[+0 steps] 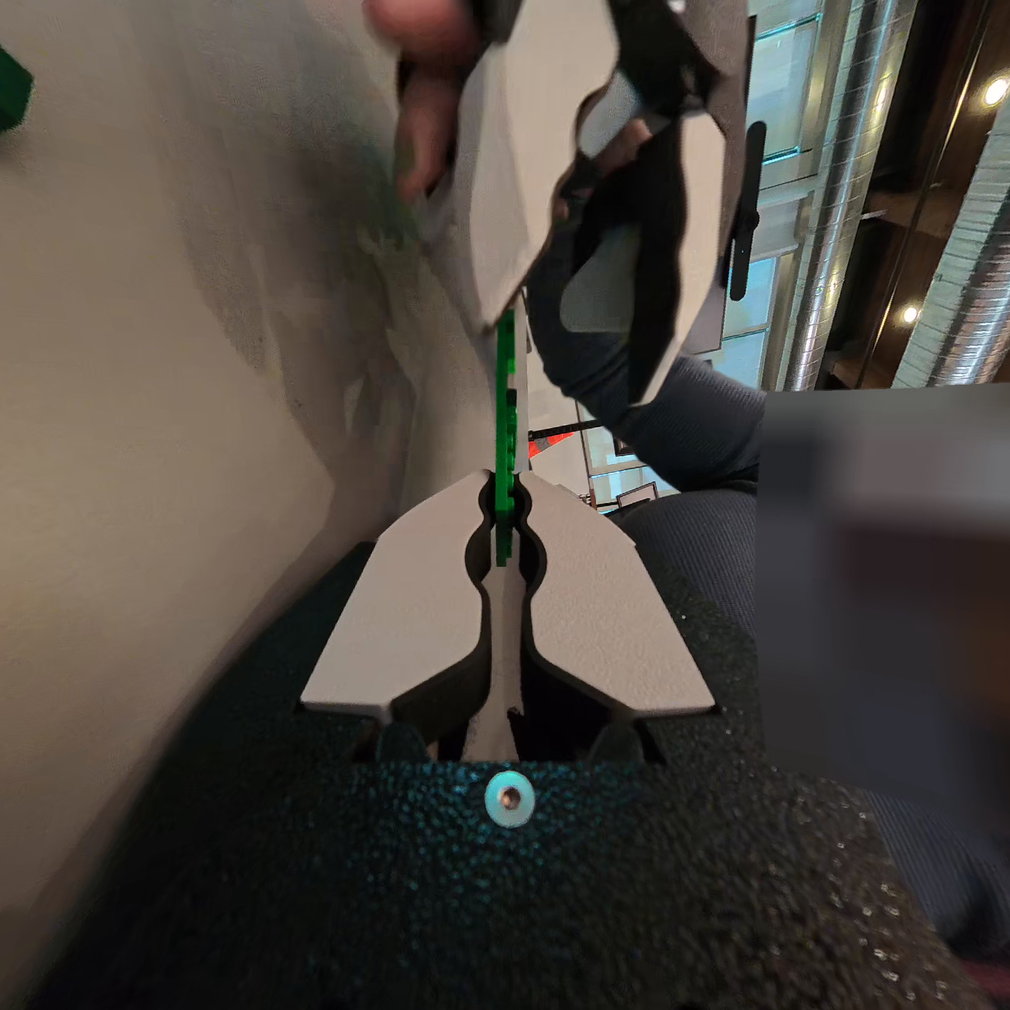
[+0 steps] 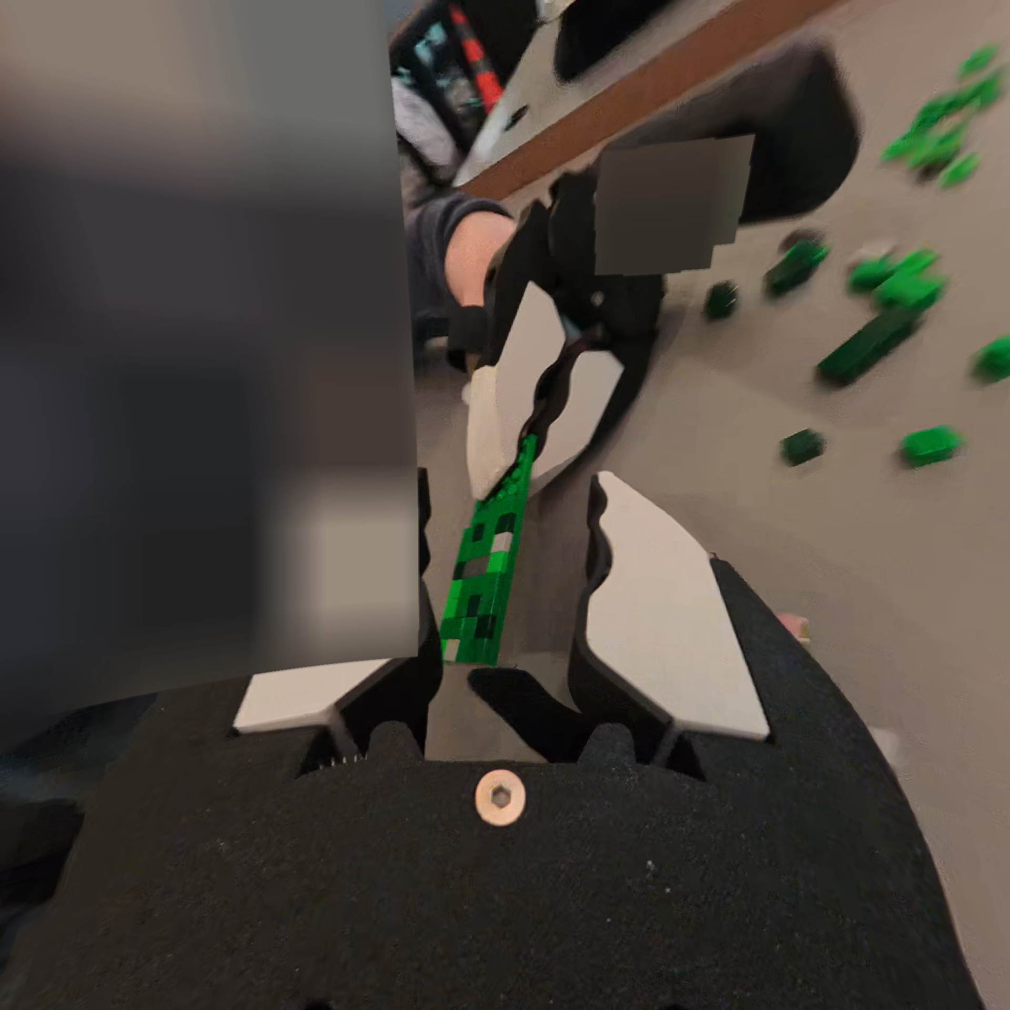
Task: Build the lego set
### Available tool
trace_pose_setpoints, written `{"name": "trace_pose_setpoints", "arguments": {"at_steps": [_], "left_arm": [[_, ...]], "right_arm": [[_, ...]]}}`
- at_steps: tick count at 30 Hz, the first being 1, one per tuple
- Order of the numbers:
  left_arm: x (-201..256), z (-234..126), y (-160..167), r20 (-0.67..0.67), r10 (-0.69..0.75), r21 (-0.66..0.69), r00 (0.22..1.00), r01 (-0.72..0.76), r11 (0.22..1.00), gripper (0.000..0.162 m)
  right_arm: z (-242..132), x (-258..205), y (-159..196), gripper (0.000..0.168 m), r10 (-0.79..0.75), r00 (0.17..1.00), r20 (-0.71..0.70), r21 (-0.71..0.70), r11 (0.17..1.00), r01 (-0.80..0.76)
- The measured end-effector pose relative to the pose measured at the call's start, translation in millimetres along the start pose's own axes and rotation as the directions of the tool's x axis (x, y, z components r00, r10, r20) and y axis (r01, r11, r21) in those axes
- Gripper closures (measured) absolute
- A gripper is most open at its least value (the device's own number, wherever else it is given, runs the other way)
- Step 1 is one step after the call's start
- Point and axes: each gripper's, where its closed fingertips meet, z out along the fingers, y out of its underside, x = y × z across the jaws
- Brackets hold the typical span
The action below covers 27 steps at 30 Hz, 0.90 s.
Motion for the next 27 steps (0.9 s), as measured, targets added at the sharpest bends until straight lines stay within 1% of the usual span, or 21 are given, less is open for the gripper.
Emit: {"name": "trace_pose_setpoints", "arguments": {"at_steps": [1,2,4,6,8,9,11,15,18,22,25,27], "left_arm": [[0,0,0,-0.002,-0.001,0.0,1.0,0.001,1.0,0.158],[0,0,0,-0.001,-0.001,0.0,1.0,0.001,1.0,0.158],[0,0,0,-0.002,-0.001,0.0,1.0,0.001,1.0,0.158],[0,0,0,-0.002,-0.001,0.001,1.0,0.001,1.0,0.158],[0,0,0,-0.002,-0.001,0.002,1.0,0.001,1.0,0.158],[0,0,0,-0.002,-0.001,0.003,1.0,0.001,1.0,0.158],[0,0,-1,-0.001,-0.001,0.004,1.0,0.001,1.0,0.158],[0,0,-1,0.001,-0.001,0.009,1.0,0.001,1.0,0.158],[0,0,-1,0.001,-0.001,0.01,1.0,0.001,1.0,0.158],[0,0,-1,0.0,-0.002,0.011,1.0,0.002,1.0,0.158],[0,0,-1,0.0,-0.001,0.008,1.0,0.001,1.0,0.158],[-1,1,-1,0.001,-0.001,0.007,1.0,0.001,1.0,0.158]], "right_arm": [[-4,0,0,0.109,-0.096,0.991,-0.093,-0.006,0.995,0.096],[-6,-3,3,0.103,-0.183,0.967,-0.176,-0.047,0.983,0.177],[-5,-3,15,0.09,-0.32,0.891,-0.321,-0.183,0.944,0.273],[-2,-3,30,0.088,-0.436,0.805,-0.402,-0.33,0.889,0.317],[0,2,40,0.095,-0.532,0.718,-0.45,-0.446,0.83,0.335],[1,3,43,0.099,-0.562,0.691,-0.455,-0.483,0.807,0.339],[4,4,44,0.107,-0.602,0.654,-0.458,-0.512,0.78,0.358],[12,-1,38,0.118,-0.623,0.635,-0.458,-0.508,0.769,0.388],[15,-1,34,0.128,-0.665,0.587,-0.461,-0.543,0.735,0.406],[16,2,36,0.135,-0.697,0.559,-0.448,-0.593,0.7,0.397],[16,1,36,0.135,-0.709,0.557,-0.432,-0.604,0.686,0.406],[16,2,36,0.135,-0.732,0.54,-0.416,-0.621,0.662,0.419]]}}
